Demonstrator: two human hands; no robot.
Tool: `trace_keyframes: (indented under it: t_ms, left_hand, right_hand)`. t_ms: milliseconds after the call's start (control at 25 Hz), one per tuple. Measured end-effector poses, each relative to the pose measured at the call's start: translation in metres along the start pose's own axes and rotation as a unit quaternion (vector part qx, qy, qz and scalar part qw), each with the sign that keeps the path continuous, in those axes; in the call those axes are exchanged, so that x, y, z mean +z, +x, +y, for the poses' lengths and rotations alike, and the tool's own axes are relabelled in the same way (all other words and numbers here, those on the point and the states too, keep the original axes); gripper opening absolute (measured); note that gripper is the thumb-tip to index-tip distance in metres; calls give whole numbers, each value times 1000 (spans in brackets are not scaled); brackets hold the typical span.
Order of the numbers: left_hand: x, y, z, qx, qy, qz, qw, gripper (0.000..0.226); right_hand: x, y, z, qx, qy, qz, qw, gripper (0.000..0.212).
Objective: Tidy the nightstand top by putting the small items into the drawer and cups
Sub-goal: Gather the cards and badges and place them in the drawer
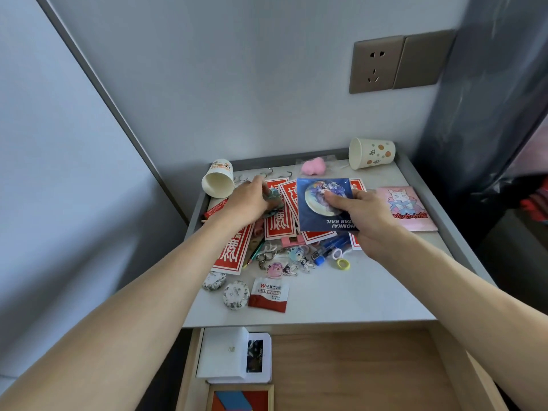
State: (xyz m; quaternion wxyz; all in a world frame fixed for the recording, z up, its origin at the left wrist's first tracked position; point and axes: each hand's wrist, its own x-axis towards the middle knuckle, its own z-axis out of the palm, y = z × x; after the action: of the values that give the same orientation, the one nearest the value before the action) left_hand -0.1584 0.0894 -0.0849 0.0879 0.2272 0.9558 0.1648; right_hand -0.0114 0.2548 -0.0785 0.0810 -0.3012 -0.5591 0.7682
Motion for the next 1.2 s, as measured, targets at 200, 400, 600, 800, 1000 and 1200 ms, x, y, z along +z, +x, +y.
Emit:
trace_keyframes:
  t_ms: [200, 400, 600, 800, 1000, 1200]
  left_hand:
    - [-6, 3, -3, -46, -133, 28, 990, 46]
    - [-15, 3, -12, -75, -281, 14, 957, 37]
    - [-43, -52, 7, -127, -597, 13, 792, 34]
    - [-35, -150, 11, -148, -696, 42, 701, 42]
    - [-20, -205, 4, -191, -704, 74, 680, 29]
    - [-31, -202, -5, -158, -538, -14, 828, 25]
  right_hand:
    - [-2, -6, 0, -1, 11, -9, 1000, 28]
    - [-1, -10, 2, -7, 14, -4, 1000, 28]
    - [10, -26, 1, -39, -39, 14, 998, 21]
    - [48, -78, 14, -73, -79, -104, 989, 20]
    - [63, -128, 38, -73, -88, -164, 980, 33]
    - [23, -124, 34, -15, -4, -45, 999, 39]
